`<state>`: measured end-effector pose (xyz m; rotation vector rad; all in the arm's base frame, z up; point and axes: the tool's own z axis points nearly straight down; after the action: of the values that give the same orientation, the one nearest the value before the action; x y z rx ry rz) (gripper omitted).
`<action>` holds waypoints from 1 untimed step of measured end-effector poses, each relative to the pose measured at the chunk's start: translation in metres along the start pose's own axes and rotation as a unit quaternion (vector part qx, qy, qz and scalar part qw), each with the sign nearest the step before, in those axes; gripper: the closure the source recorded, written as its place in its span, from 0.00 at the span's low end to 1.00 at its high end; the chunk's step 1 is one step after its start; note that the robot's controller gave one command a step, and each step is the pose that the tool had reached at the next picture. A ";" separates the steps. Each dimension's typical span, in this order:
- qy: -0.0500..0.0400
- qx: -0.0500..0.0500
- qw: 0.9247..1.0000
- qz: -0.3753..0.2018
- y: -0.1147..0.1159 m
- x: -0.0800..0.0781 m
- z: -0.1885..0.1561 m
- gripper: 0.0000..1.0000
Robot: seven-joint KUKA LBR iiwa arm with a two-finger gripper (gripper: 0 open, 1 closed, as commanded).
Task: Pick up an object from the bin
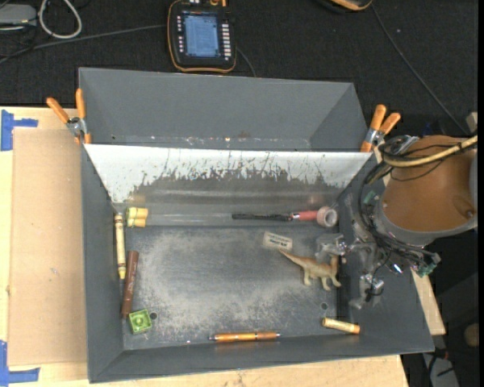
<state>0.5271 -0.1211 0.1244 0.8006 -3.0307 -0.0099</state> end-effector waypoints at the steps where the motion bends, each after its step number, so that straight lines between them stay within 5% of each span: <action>1: -0.007 0.002 0.978 -0.207 -0.018 -0.014 0.053 0.00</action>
Offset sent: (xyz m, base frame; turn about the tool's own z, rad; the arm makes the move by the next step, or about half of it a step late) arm 0.0221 -0.0157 -0.0544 -0.6641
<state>0.5475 -0.1299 0.0712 1.4191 -2.8137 -0.0126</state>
